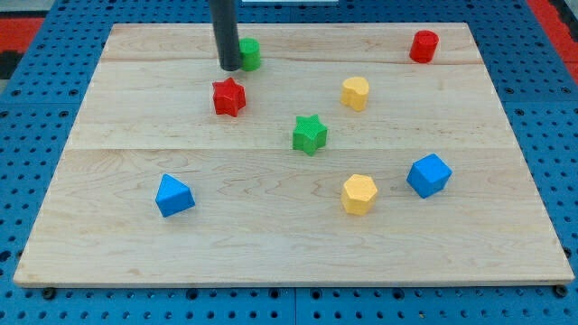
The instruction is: Push the yellow heart towards right to the green circle
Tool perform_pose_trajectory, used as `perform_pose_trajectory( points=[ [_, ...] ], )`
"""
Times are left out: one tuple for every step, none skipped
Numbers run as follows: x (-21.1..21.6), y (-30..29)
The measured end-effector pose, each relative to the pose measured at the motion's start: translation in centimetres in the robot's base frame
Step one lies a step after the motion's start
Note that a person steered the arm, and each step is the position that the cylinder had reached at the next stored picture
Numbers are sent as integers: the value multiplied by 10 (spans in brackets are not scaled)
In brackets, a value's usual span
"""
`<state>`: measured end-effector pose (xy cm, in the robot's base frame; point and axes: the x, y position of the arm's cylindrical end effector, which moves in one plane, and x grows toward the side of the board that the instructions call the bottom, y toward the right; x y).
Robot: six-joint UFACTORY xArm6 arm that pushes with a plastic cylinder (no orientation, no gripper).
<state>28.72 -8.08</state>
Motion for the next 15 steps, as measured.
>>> perform_pose_trajectory(
  points=[
    [-12,-21],
    [-27,-66],
    [-28,-49],
    [-28,4],
    [-30,38],
    [-36,39],
    [-38,44],
    [-40,58],
    [-53,58],
    [-54,58],
    [-19,40],
    [30,46],
    [42,86],
    [40,92],
    [71,108]
  ],
)
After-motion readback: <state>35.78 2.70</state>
